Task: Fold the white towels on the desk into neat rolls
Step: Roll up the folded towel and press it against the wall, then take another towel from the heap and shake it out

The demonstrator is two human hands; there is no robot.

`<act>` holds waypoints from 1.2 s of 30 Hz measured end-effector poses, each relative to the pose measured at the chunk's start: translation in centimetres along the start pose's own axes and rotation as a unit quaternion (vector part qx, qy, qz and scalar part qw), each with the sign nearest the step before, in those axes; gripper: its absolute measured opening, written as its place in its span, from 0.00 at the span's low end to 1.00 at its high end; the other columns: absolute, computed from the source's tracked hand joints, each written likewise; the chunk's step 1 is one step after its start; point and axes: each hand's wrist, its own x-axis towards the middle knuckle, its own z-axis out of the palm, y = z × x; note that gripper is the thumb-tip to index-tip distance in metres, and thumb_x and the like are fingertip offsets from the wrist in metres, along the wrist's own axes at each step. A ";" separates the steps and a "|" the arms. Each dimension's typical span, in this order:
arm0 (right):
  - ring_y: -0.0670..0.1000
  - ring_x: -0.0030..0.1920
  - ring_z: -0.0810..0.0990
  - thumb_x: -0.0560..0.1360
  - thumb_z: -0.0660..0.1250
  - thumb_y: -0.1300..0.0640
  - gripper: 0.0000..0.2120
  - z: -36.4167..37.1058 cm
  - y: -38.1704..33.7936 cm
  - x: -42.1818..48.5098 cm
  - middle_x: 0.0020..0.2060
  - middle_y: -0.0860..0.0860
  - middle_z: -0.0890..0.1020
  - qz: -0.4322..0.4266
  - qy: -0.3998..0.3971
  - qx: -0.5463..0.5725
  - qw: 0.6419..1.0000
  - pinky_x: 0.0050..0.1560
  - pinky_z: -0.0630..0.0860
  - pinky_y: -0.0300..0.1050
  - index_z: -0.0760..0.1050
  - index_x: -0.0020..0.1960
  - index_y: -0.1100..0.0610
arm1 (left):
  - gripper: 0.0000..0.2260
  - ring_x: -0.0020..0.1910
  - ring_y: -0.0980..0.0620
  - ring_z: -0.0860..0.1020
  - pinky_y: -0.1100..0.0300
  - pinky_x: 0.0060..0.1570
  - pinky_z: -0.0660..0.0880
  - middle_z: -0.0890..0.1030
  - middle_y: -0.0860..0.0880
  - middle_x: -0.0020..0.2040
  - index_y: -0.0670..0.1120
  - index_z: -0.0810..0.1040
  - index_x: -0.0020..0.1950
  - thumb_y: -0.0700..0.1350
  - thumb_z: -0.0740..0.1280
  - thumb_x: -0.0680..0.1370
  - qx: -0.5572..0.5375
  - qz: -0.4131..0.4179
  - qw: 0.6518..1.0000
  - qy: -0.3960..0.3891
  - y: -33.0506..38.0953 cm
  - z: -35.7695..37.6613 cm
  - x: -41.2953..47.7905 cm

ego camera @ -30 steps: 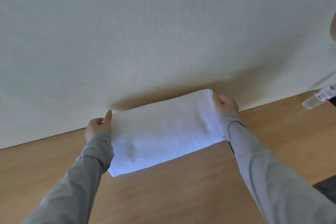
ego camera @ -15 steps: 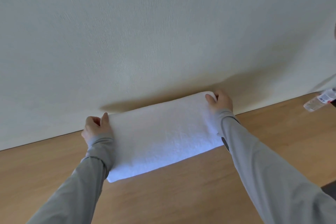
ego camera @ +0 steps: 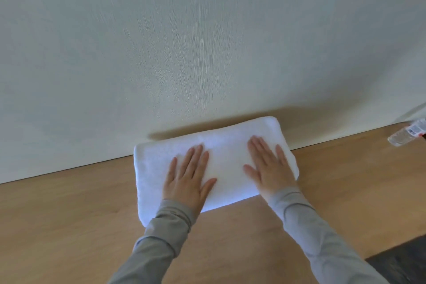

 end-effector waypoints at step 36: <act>0.50 0.76 0.49 0.81 0.48 0.48 0.27 -24.7 -46.8 -5.9 0.76 0.53 0.53 -0.280 0.184 0.052 0.941 0.75 0.45 0.49 0.48 0.76 0.59 | 0.26 0.77 0.53 0.47 0.50 0.74 0.47 0.48 0.53 0.78 0.50 0.46 0.78 0.58 0.43 0.81 0.103 -0.334 0.931 0.108 -31.5 -26.6 -33.1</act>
